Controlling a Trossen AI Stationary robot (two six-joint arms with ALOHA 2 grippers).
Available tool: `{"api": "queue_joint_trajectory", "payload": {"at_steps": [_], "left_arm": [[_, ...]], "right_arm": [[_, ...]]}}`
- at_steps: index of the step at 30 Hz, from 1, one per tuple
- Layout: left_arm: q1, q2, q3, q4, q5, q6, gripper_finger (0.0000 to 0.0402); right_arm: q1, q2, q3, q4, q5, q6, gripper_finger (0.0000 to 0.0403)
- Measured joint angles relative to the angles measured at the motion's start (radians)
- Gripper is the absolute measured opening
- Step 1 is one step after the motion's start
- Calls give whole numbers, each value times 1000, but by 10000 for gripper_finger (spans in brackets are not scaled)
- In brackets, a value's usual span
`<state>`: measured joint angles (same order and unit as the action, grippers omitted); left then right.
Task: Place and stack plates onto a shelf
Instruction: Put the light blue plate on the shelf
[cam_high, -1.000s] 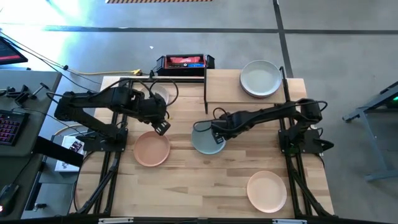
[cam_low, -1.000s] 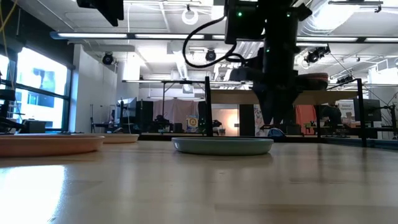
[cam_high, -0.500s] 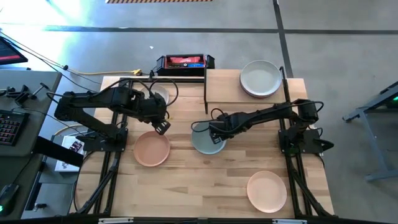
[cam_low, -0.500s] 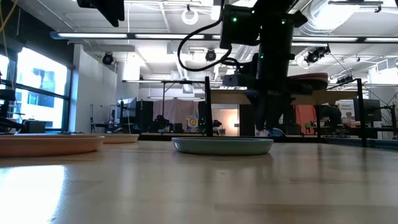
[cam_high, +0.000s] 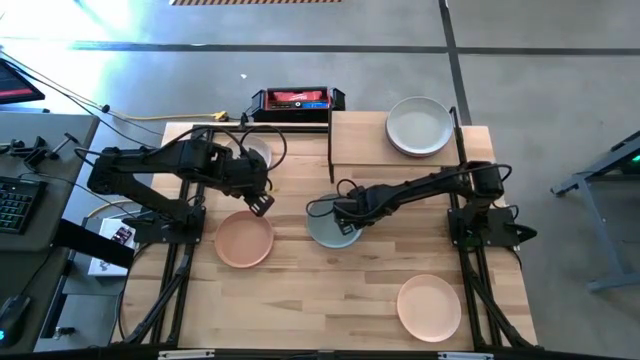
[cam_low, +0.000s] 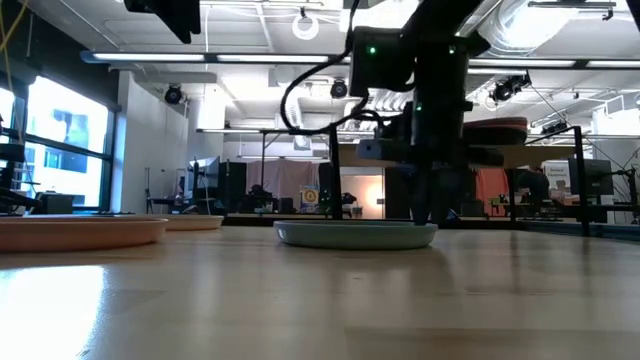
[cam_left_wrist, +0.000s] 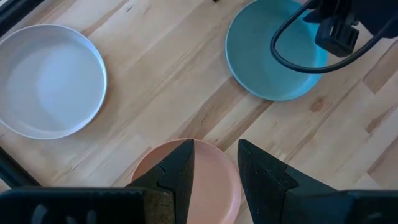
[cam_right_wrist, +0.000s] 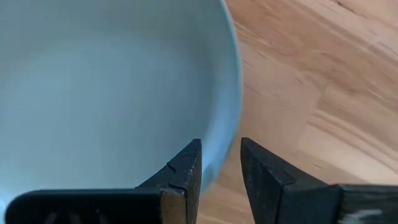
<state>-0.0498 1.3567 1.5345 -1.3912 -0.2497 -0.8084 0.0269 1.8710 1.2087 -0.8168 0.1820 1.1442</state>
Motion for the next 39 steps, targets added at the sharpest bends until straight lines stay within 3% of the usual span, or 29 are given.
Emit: {"api": "queue_joint_trajectory", "payload": {"at_steps": [12, 19, 23, 39], "left_arm": [[0, 0, 0, 0, 0, 0, 111], [0, 0, 0, 0, 0, 6, 111], [0, 0, 0, 0, 0, 25, 111], [0, 0, 0, 1, 0, 26, 111]], "right_arm": [[0, 46, 1, 15, -28, -1, 88], [-1, 45, 2, 12, -36, -43, 12], [0, 33, 0, -7, -58, -52, 12], [0, -200, 0, -99, -78, -132, 0]]}}
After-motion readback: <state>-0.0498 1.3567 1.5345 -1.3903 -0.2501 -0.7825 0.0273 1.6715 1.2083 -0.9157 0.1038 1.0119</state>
